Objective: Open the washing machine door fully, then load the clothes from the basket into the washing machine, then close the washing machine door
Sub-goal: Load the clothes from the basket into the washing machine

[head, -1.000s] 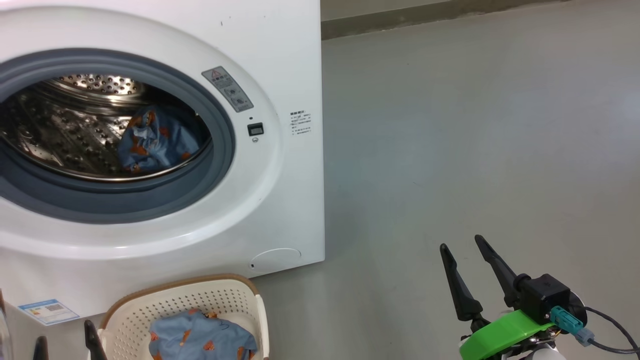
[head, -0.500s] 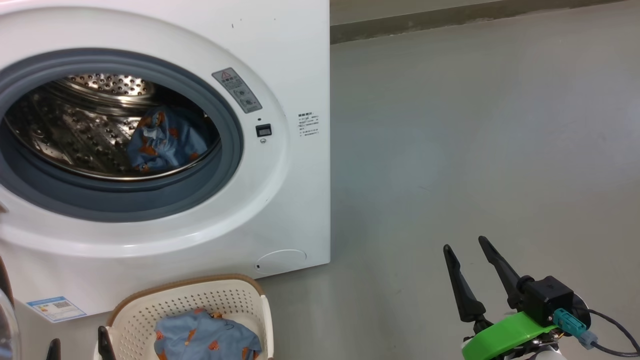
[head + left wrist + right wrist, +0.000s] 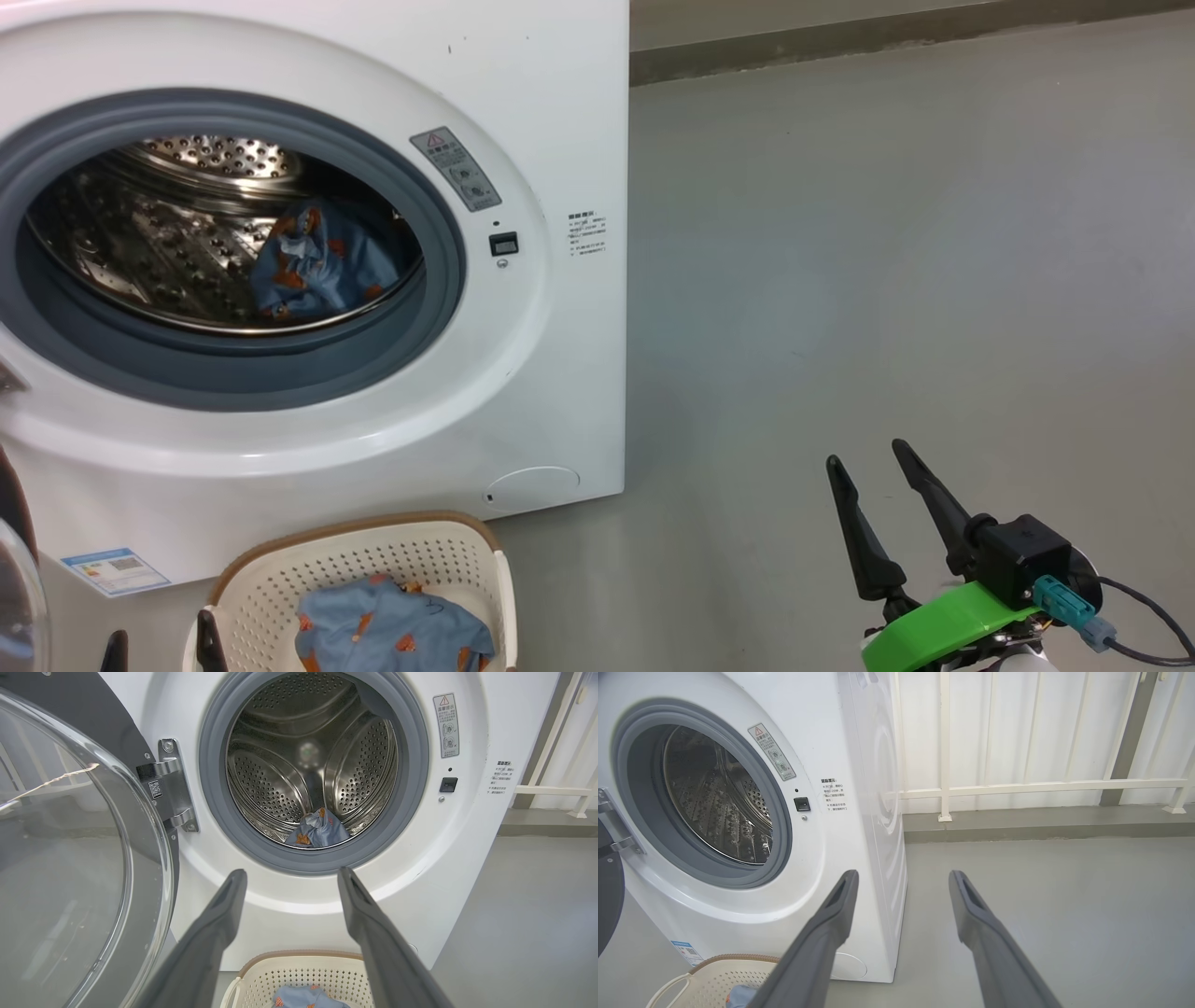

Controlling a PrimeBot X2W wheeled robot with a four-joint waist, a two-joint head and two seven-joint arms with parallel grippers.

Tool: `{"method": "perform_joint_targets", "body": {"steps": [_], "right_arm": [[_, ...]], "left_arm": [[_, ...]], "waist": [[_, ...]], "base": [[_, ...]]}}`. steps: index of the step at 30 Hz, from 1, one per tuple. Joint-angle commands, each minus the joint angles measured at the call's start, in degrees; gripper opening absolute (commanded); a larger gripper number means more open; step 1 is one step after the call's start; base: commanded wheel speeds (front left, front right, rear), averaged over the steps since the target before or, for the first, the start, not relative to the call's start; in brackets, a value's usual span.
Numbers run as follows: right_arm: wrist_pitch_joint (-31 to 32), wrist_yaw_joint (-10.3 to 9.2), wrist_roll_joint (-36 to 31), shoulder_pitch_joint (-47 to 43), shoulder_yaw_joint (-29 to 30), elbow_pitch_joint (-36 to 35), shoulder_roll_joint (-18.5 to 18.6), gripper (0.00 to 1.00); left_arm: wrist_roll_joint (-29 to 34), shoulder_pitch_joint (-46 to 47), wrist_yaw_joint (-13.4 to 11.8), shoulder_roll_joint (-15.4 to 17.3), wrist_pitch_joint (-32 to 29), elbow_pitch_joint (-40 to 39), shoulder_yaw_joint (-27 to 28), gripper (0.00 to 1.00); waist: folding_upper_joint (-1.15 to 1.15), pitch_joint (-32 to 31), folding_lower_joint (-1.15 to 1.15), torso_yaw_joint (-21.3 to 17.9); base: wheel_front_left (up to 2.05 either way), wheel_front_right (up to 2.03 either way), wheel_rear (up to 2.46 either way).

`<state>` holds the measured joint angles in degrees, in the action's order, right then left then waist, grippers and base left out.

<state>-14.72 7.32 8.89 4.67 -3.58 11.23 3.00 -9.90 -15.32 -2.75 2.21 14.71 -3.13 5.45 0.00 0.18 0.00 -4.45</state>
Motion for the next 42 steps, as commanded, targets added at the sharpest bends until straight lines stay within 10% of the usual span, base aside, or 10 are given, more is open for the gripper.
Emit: {"method": "perform_joint_targets", "body": {"steps": [1,42], "right_arm": [[-0.3,0.17,-0.6,0.1,-1.7,-1.7,-0.1,1.0],[-0.3,0.17,-0.6,0.5,-1.2,-2.0,-0.1,1.0]], "left_arm": [[0.0,0.5,0.4,0.7,0.3,-0.9,1.8,1.0],[-2.5,2.7,-1.4,0.7,0.3,-2.2,0.3,1.0]], "waist": [[0.0,0.1,0.0,0.0],[0.0,5.3,0.0,1.9]], "base": [[0.0,0.0,0.0],[0.0,0.0,0.0]]}}
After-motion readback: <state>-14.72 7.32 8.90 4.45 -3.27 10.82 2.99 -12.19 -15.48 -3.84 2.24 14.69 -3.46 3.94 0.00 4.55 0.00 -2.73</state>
